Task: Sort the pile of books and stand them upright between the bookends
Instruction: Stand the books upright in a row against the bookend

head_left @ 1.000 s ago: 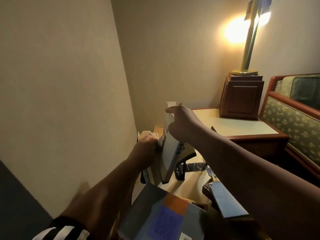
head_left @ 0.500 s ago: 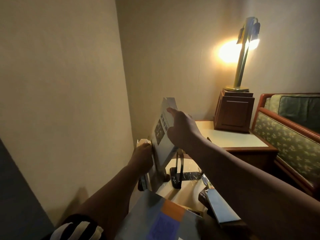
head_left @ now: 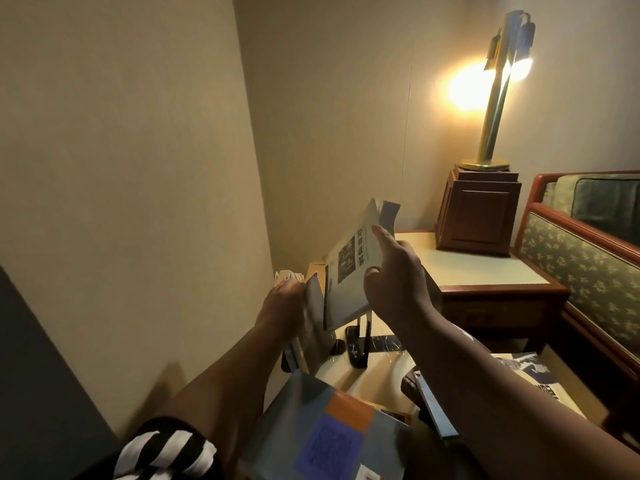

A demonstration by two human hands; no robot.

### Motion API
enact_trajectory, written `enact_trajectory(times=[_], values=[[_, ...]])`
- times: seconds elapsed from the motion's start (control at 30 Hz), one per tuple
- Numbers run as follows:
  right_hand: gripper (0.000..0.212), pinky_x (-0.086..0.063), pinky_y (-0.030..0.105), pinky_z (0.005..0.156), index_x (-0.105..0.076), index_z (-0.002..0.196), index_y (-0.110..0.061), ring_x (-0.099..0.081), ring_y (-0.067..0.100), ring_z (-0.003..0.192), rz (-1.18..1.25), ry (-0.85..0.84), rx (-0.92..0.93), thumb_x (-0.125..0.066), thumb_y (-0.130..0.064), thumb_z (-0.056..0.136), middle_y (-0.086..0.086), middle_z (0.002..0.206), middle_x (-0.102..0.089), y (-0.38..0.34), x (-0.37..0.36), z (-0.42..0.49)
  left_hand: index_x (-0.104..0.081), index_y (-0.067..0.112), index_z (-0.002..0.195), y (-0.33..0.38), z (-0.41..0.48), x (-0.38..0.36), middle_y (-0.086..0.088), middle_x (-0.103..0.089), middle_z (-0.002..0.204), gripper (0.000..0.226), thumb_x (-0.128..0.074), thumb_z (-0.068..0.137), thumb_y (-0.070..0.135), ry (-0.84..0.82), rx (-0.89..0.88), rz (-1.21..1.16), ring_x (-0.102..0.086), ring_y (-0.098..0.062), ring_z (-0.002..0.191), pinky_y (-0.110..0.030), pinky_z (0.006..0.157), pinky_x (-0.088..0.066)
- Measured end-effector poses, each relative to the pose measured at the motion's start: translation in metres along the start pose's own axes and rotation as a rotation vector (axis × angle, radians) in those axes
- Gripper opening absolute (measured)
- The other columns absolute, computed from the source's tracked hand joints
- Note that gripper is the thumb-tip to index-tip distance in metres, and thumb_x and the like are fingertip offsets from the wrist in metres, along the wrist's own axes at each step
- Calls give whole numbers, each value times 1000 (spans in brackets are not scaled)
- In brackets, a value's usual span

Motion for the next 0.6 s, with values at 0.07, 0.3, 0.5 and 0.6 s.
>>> enact_trajectory(times=[0.07, 0.3, 0.5, 0.6], values=[[77, -58, 47, 85, -36, 152, -21, -50, 42, 128, 1, -36, -8, -60, 7, 84, 17, 131, -53, 3, -5, -2, -63, 16, 110, 3, 0, 0, 0, -64, 98, 24, -71, 88, 20, -13, -1, 24, -65, -14, 87, -29, 78, -59], [80, -56, 43, 93, -32, 153, -21, -49, 39, 126, -1, -229, -71, -55, 10, 83, 21, 136, -49, 18, -52, -16, -63, 22, 95, 25, -2, -1, 2, -61, 96, 8, -56, 95, 27, -45, -18, -60, -62, -15, 88, -34, 79, -58], [69, -52, 38, 98, -41, 148, -18, -48, 32, 132, 27, -325, -164, -54, 11, 86, 15, 141, -52, 42, -87, -7, -53, 11, 136, 9, 8, -6, -9, -54, 136, 44, -49, 92, 6, -158, 5, -36, -51, -25, 126, -34, 107, -42], [64, -54, 36, 91, -48, 143, -16, -52, 31, 128, 39, -337, -171, -53, 10, 86, 13, 137, -57, 49, -98, 1, -57, 15, 134, 2, 6, 7, -4, -56, 136, 49, -58, 85, 10, -202, -64, -119, -51, -19, 126, -30, 108, -41]])
Point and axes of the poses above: each hand's wrist, its own z-axis towards the middle knuckle, its own x-axis out of the back of the hand, y = z × x, the point moved 4 cm from there along z, towards the middle knuckle
